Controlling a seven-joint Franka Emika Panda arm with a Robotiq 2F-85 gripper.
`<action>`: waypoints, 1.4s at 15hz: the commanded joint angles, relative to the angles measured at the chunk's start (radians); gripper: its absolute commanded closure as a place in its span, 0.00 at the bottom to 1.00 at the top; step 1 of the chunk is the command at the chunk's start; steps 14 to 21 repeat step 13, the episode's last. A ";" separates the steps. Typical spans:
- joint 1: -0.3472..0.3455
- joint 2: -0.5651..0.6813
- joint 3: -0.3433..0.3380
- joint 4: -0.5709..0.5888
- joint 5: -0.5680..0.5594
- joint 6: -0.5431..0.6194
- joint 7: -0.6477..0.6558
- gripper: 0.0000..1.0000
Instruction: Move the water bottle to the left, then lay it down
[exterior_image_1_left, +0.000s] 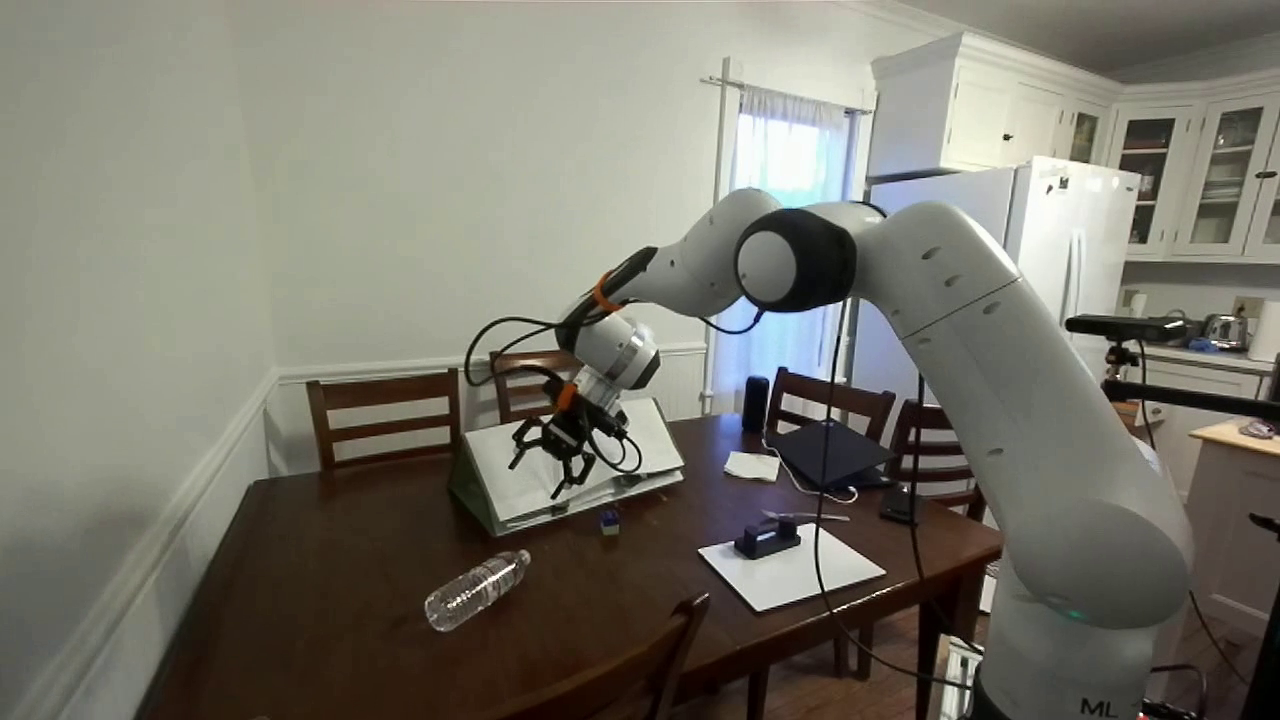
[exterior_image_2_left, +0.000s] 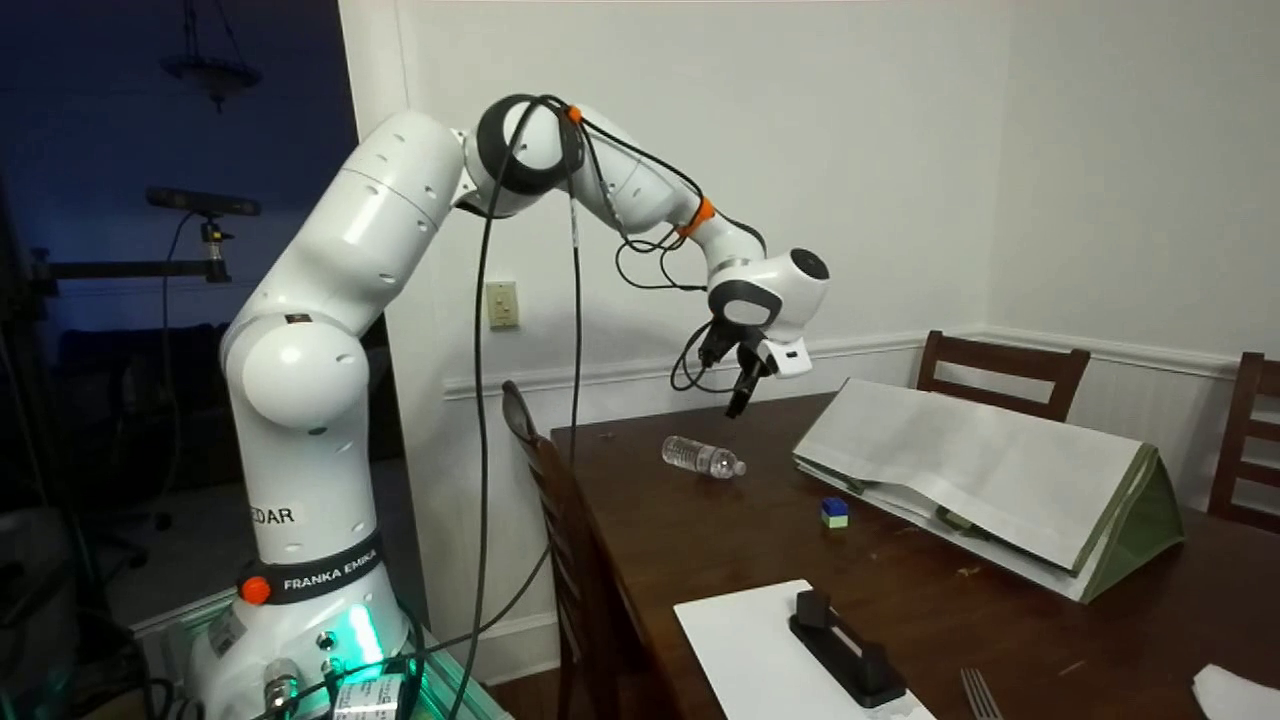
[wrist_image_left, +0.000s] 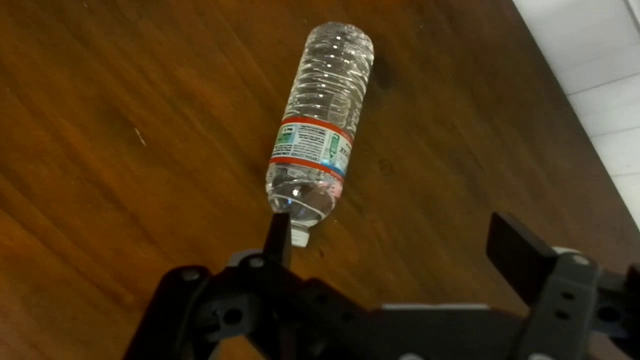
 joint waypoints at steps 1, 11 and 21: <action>0.110 -0.159 -0.001 -0.211 -0.104 0.267 0.109 0.00; 0.195 -0.158 0.054 -0.314 -0.352 0.608 0.372 0.00; 0.180 -0.158 0.058 -0.311 -0.349 0.609 0.366 0.00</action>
